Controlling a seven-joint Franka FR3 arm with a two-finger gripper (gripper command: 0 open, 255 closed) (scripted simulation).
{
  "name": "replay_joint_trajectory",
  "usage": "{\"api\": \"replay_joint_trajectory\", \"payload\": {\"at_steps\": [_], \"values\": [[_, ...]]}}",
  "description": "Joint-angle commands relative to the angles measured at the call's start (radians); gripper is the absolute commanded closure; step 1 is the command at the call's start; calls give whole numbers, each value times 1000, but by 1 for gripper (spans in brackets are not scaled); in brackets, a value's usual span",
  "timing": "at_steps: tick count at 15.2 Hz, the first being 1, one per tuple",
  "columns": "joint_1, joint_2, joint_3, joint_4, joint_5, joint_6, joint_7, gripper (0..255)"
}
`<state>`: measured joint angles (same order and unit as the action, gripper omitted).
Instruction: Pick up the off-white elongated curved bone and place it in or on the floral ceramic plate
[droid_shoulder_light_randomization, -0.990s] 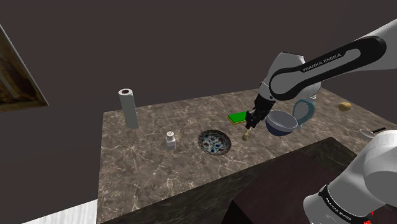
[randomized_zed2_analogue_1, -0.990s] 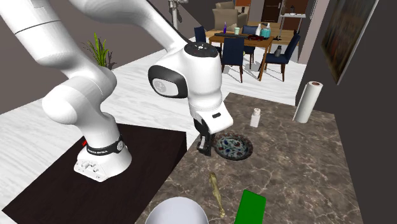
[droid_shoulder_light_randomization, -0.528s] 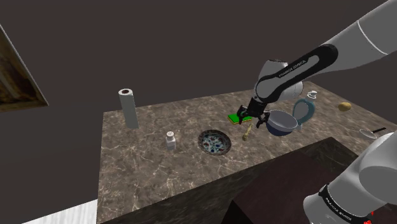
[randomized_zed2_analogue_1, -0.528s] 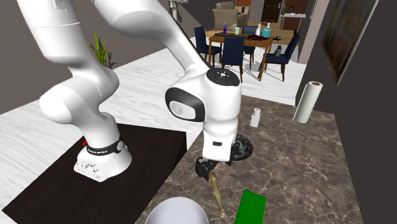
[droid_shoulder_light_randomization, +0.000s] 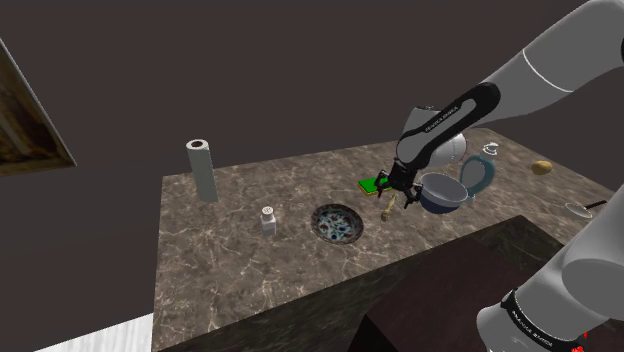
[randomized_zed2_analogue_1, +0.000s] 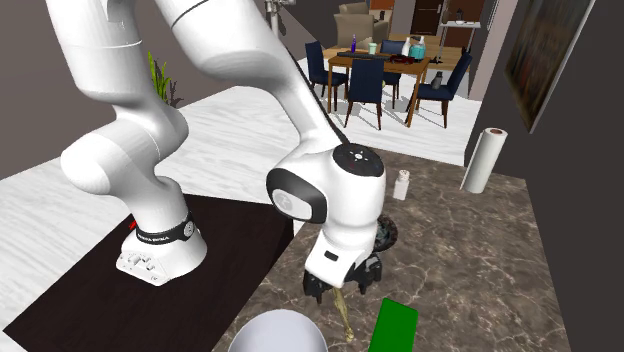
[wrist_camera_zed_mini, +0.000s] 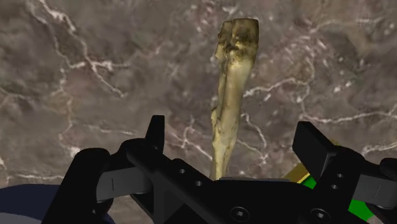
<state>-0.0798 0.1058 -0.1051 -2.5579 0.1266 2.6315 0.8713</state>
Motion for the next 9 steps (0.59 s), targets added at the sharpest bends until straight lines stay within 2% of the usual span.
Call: {"api": "replay_joint_trajectory", "payload": {"at_steps": [1,2,9], "values": [[0,30,4,1,12,29,-6,0],[-1,53,7,1,23,51,-14,0],[-1,53,8,1,22,51,-14,0]]}}
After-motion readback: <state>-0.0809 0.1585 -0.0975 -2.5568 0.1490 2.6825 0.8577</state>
